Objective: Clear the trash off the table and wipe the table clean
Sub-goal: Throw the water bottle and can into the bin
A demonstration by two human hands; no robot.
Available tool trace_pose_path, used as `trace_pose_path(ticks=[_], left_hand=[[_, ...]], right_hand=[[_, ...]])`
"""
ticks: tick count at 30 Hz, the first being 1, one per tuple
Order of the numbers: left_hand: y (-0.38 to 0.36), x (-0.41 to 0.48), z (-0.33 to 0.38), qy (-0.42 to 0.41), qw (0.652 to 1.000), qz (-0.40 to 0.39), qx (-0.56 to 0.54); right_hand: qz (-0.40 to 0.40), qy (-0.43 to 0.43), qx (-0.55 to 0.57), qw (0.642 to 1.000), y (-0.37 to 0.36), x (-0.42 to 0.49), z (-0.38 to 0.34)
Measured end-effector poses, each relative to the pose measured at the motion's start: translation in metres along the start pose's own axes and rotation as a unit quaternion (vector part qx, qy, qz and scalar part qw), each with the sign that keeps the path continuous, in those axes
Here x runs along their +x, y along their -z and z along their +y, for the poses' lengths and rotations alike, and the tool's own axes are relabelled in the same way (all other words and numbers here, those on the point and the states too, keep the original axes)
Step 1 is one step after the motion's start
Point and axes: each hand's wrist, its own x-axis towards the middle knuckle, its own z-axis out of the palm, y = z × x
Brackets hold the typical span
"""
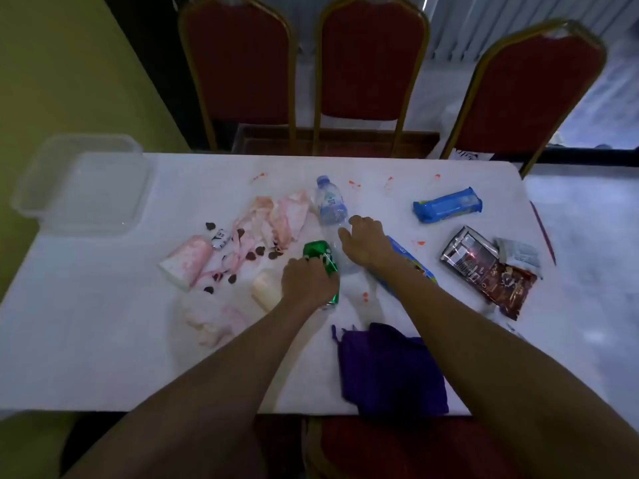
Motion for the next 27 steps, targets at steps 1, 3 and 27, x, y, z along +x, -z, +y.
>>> trace_pose_path(ticks=[1, 3, 27], left_hand=[[-0.004, 0.003, 0.003, 0.008, 1.000, -0.002, 0.023], [-0.011, 0.005, 0.008, 0.025, 0.997, 0.004, 0.067], [0.054, -0.045, -0.062, 0.066, 0.942, 0.013, -0.329]], right_hand=[[-0.006, -0.004, 0.000, 1.000, -0.002, 0.004, 0.001], [-0.014, -0.017, 0.017, 1.000, -0.004, 0.012, 0.001], [0.030, -0.134, 0.408, 0.903, 0.004, -0.082, -0.082]])
